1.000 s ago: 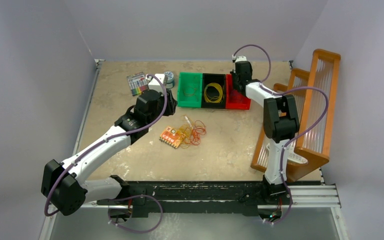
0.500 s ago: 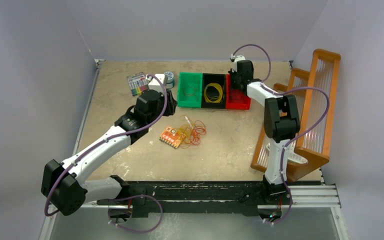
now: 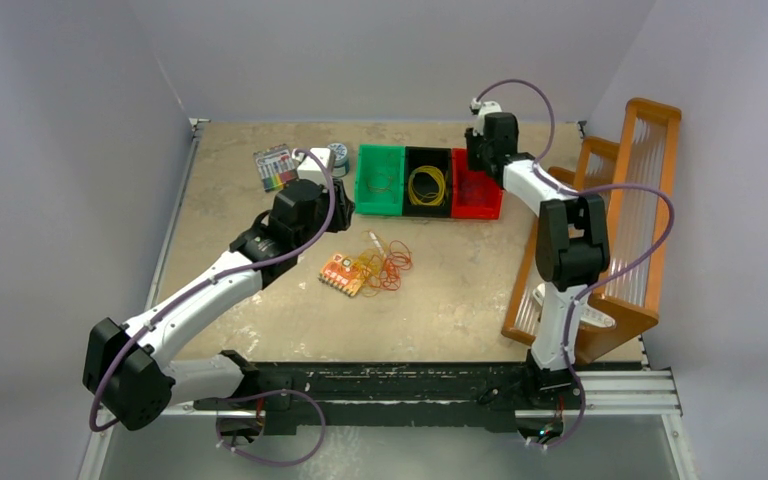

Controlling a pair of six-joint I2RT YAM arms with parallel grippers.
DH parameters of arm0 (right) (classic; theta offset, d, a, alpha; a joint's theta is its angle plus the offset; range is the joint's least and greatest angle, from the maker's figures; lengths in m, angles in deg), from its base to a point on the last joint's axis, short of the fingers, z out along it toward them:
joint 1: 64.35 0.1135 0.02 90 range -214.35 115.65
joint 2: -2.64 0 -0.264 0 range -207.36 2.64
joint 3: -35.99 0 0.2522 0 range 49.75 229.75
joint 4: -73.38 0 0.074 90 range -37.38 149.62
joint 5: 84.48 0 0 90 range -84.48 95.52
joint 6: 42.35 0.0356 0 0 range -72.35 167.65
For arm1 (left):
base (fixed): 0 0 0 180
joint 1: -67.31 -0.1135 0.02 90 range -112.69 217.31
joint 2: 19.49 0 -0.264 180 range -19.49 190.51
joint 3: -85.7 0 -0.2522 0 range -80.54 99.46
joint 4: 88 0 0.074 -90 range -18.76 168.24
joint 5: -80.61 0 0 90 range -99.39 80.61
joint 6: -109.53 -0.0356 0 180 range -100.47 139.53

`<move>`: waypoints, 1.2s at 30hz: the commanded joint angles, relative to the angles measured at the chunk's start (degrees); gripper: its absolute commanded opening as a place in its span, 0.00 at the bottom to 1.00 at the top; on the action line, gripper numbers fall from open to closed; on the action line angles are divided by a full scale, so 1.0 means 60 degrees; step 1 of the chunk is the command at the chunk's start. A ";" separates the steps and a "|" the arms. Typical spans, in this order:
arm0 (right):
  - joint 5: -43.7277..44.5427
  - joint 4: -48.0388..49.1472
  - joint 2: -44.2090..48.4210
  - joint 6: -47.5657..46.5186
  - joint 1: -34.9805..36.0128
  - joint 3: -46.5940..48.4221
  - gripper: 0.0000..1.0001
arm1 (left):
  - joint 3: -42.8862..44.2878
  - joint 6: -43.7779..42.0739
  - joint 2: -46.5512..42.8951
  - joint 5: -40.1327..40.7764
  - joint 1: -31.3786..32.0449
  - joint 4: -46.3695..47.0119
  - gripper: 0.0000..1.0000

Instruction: Untangle the cables

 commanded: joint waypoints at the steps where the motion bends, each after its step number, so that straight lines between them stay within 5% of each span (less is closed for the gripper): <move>1: -0.0231 0.0067 0.1213 -0.0025 0.0003 0.0028 0.29 | 0.0094 0.0083 0.0072 -0.0056 0.0035 0.0303 0.33; 18: 0.2214 -0.0656 0.1269 -0.0155 -0.0020 0.0086 0.41 | 0.0028 0.0086 -0.0042 -0.0009 0.0037 0.0284 0.33; 36: 0.2482 -0.0974 0.0666 -0.0153 -0.0144 0.0373 0.42 | -0.0007 0.0091 -0.0067 0.0003 0.0030 0.0283 0.33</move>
